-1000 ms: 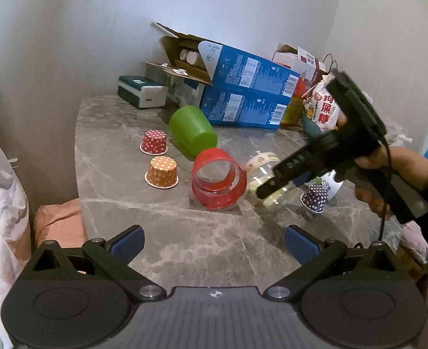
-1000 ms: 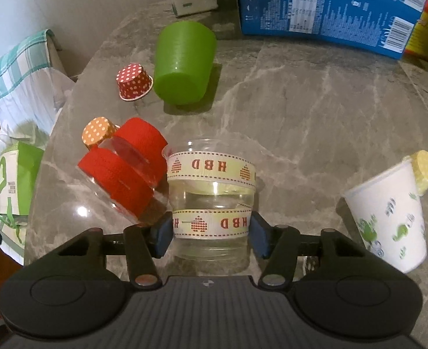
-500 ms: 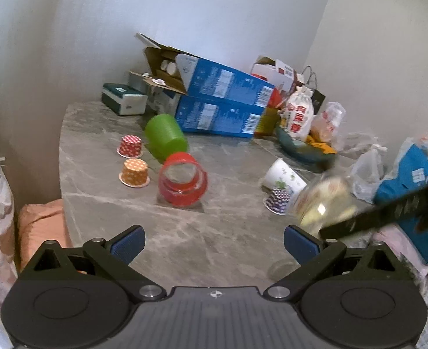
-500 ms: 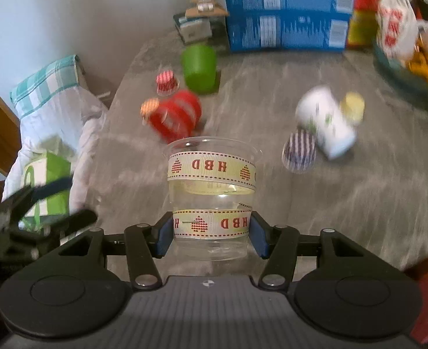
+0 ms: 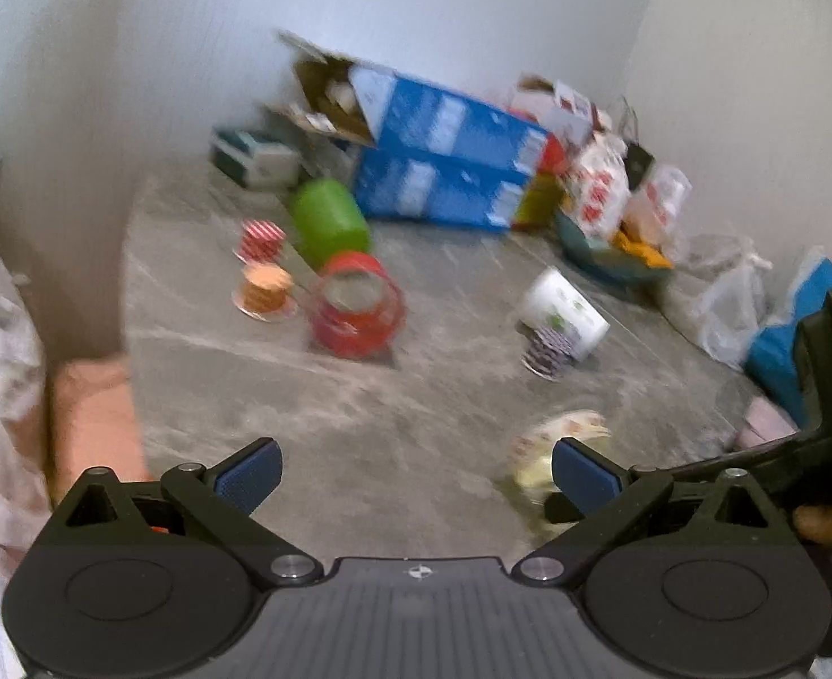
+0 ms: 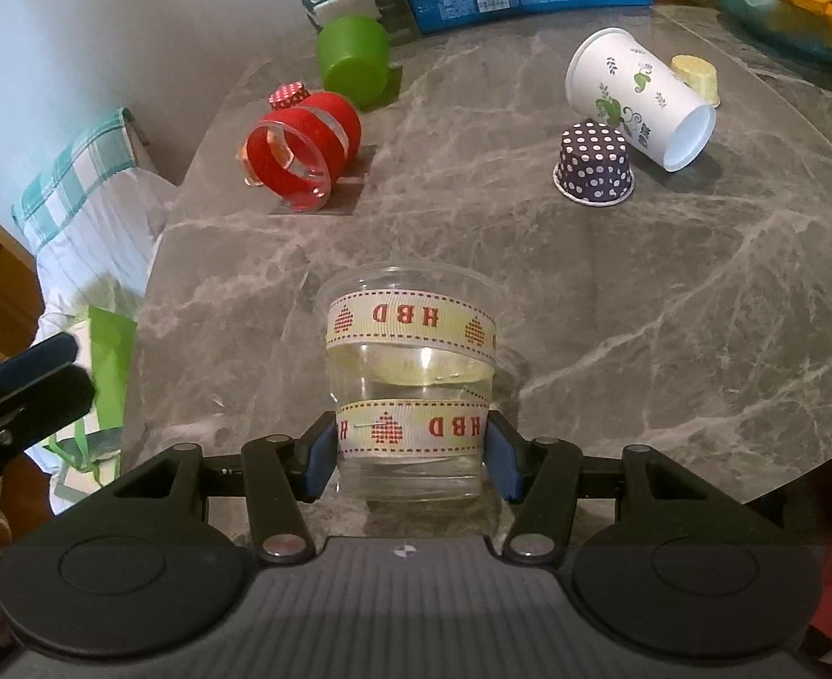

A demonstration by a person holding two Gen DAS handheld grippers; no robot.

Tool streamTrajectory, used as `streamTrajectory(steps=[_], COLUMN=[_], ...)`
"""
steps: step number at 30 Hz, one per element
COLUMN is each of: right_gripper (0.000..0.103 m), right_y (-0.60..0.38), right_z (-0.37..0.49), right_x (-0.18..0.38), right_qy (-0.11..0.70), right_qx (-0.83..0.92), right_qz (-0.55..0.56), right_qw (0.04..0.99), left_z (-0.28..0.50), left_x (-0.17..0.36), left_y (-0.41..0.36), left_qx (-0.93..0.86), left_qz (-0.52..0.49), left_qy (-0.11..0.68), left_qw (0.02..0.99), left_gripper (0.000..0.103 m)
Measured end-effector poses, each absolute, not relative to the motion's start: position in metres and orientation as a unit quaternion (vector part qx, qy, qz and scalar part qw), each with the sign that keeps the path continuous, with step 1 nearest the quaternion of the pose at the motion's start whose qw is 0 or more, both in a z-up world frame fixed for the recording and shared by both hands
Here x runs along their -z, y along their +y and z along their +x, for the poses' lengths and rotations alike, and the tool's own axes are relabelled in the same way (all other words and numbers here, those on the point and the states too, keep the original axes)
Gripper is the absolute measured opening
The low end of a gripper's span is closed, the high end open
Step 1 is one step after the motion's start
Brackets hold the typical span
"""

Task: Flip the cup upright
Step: 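Close the right tool on the clear HBD cup and lift it, then close the left tool on the cup while the right tool holds it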

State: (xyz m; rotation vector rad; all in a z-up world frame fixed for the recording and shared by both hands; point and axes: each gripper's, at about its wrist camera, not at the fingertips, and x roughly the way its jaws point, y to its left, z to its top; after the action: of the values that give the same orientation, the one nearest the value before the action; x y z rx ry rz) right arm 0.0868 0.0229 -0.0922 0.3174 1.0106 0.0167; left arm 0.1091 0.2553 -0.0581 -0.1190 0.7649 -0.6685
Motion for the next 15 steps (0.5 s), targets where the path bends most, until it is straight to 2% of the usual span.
streamTrajectory(steps=[6,10,13,15], right_gripper=[0.056,0.056,0.056,0.056], right_y=[0.019,0.016,0.014,0.011], right_z=[0.083,0.081,0.078,0.077], right_x=[0.094,0.094,0.096,0.097], right_qy=[0.478,0.473,0.468,0.466], right_qx=[-0.019,-0.026,-0.034,-0.041], right_qz=[0.159,0.168,0.174,0.181], right_qw=[0.863,0.865,0.866,0.865], left_z=[0.14,0.153,0.162,0.165], left_x=[0.066,0.073,0.079,0.083], left_y=[0.21,0.19,0.176,0.168], left_qx=[0.357,0.354,0.352,0.361], left_qz=[-0.068,-0.095,-0.116,-0.13], left_qy=[0.47,0.508,0.53,0.541], left_qw=[0.804,0.779,0.763,0.748], left_gripper=[0.096,0.096,0.089,0.089])
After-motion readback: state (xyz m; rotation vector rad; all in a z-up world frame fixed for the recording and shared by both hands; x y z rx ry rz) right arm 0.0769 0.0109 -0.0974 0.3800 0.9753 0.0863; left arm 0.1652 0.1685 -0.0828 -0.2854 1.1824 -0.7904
